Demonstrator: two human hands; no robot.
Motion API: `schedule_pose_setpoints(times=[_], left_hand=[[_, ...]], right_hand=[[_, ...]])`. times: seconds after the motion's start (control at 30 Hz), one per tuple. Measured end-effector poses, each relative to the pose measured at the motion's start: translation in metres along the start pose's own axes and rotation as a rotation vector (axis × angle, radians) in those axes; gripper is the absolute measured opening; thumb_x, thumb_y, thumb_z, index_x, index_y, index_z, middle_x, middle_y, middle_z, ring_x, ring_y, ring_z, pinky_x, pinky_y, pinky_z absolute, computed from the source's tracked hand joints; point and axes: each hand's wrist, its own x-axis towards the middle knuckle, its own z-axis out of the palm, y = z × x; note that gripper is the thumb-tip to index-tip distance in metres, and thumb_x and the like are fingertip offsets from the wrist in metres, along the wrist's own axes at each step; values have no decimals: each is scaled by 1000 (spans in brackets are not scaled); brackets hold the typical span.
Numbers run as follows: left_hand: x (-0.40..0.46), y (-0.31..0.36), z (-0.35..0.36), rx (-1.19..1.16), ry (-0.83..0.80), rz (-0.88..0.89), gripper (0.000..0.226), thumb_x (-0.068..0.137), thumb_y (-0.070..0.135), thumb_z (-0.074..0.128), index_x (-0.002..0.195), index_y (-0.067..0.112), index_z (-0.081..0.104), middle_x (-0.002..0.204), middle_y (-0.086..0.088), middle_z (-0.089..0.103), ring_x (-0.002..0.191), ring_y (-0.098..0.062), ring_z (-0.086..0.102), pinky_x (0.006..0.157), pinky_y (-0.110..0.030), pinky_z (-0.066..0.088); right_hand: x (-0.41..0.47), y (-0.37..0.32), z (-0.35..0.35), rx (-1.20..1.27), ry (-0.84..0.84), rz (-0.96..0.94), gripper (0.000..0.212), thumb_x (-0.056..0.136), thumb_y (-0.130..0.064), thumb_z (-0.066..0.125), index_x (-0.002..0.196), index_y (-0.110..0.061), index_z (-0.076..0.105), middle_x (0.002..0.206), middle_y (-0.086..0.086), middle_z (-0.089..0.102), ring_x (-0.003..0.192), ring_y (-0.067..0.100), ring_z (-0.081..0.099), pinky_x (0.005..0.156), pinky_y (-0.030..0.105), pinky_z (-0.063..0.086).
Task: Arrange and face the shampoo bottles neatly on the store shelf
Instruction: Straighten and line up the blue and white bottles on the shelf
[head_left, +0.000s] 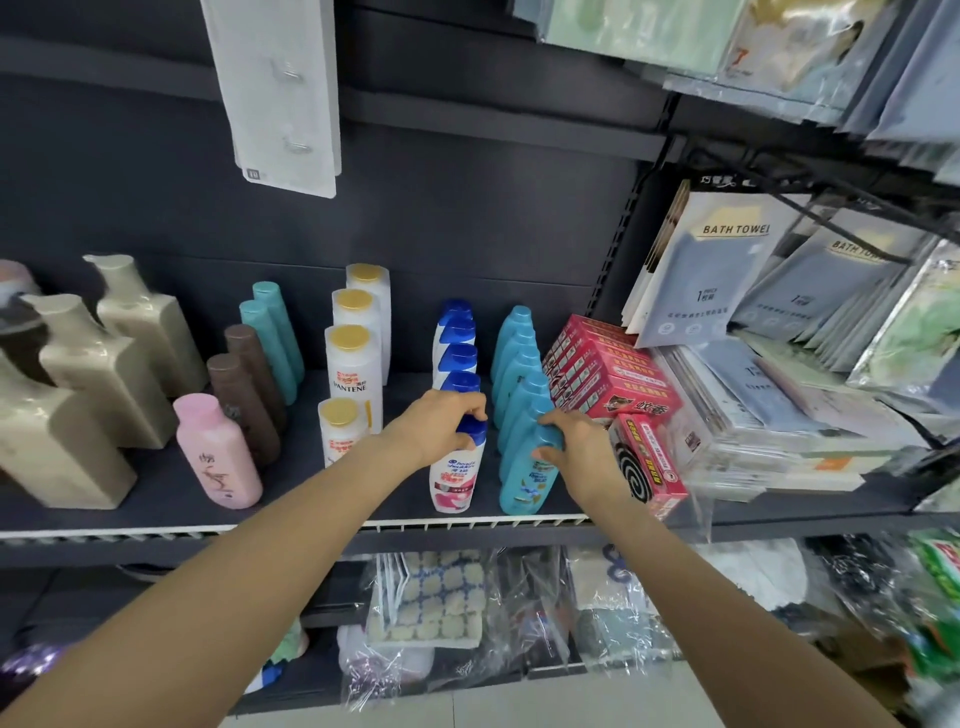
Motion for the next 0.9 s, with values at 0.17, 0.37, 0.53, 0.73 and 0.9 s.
schedule_pose_setpoints(times=[0.17, 0.37, 0.53, 0.73, 0.9], left_hand=[[1, -4, 3, 8, 8, -13, 29, 84, 8, 66, 111, 14, 57, 123, -5, 57, 113, -24, 52, 96, -39, 45], [-3, 0, -3, 18, 24, -19, 34, 85, 8, 64, 118, 18, 55, 126, -5, 55, 116, -24, 51, 98, -40, 45], [-23, 14, -50, -107, 282, 35, 37, 86, 11, 64, 123, 14, 58, 119, -4, 60, 108, -20, 55, 95, -31, 43], [-61, 26, -98, -472, 544, 63, 32, 88, 7, 63, 118, 17, 61, 111, 1, 61, 96, -14, 60, 80, -14, 49], [-84, 29, -105, -689, 613, 116, 29, 89, 4, 60, 115, 15, 61, 115, -3, 64, 101, -16, 62, 72, -19, 55]], right_hand=[[-1, 1, -3, -10, -3, 0, 40, 83, -7, 68, 122, -6, 58, 115, 15, 58, 104, 25, 56, 87, 24, 39], [-9, -4, -8, 2, -15, 13, 50, 83, -11, 69, 130, -8, 52, 120, 14, 53, 111, 26, 52, 89, 21, 35], [-14, -18, -20, 123, 58, -24, 44, 87, -20, 67, 127, -7, 57, 124, 11, 57, 115, 21, 55, 94, 20, 37], [-14, -52, -36, 753, -85, 342, 45, 95, -40, 49, 125, -7, 55, 114, 14, 64, 94, 20, 65, 82, 26, 53], [-24, -74, -46, 1419, -200, 436, 42, 94, -42, 48, 117, -9, 59, 102, 17, 69, 94, 26, 68, 80, 34, 58]])
